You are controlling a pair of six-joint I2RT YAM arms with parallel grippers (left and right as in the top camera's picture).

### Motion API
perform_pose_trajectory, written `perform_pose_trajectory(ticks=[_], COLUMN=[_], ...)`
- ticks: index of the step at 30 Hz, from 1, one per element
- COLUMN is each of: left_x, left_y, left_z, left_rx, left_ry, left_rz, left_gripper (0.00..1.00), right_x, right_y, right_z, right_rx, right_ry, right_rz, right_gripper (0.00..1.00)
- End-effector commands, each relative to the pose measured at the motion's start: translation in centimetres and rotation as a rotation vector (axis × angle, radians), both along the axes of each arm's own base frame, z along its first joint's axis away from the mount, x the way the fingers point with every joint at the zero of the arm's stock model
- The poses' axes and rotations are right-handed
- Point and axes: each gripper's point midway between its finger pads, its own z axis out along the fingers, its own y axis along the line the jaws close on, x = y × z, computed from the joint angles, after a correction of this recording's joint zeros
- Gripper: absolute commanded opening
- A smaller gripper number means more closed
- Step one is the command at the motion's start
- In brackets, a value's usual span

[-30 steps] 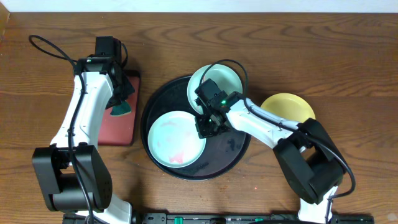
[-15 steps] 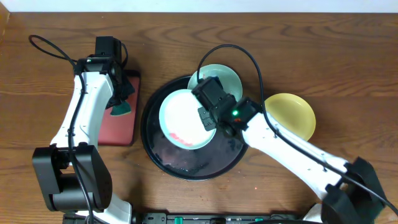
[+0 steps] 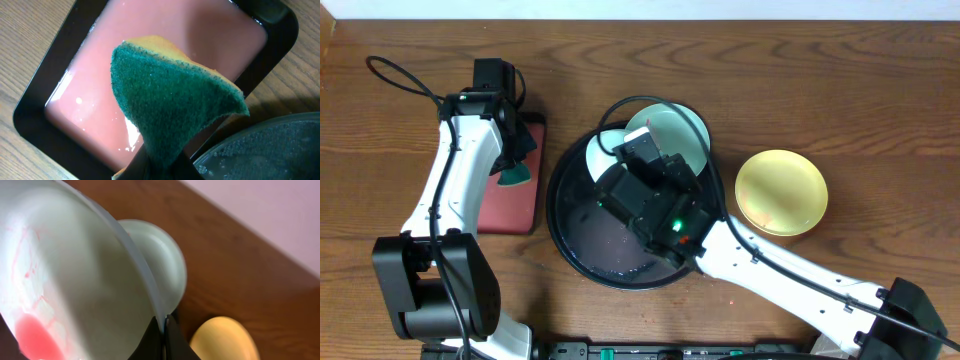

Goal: Clean dirty plates on tray and stack at the side
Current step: 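Lift the scrubbed green plate with the right gripper toward the yellow plate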

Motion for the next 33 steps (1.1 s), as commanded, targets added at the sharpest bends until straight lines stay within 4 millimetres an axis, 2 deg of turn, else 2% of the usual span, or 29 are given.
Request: perform_pose_trajectory(ticks=[1, 11, 22, 26, 28, 29, 33], left_x=[0.4, 0.4, 0.4, 0.4, 0.4, 0.4, 0.4], left_y=[0.4, 0.4, 0.4, 0.4, 0.4, 0.4, 0.4], left_z=[0.7, 0.7, 0.7, 0.7, 0.7, 0.7, 0.7], left_rx=[0.024, 0.024, 0.024, 0.024, 0.024, 0.024, 0.024], left_ry=[-0.013, -0.014, -0.014, -0.014, -0.013, -0.013, -0.014], left_rz=[-0.01, -0.01, -0.01, -0.01, -0.01, -0.01, -0.009], left_gripper=[0.08, 0.08, 0.07, 0.07, 0.07, 0.07, 0.07], right_x=[0.3, 0.4, 0.5, 0.2, -0.3, -0.9, -2.4], right_y=[-0.8, -0.8, -0.6, 0.5, 1.3, 1.8, 2.1], right_z=[3.9, 7.4, 8.9, 7.4, 5.7, 4.2, 1.0], right_rx=[-0.075, -0.143, -0.085, -0.069, -0.036, 0.002, 0.103], right_ry=[-0.15, -0.314, -0.347, -0.275, -0.19, -0.112, 0.073], right_rz=[-0.031, -0.081, -0.083, -0.006, 0.049, 0.081, 0.097], right_gripper=[0.01, 0.01, 0.01, 0.01, 0.01, 0.01, 0.01])
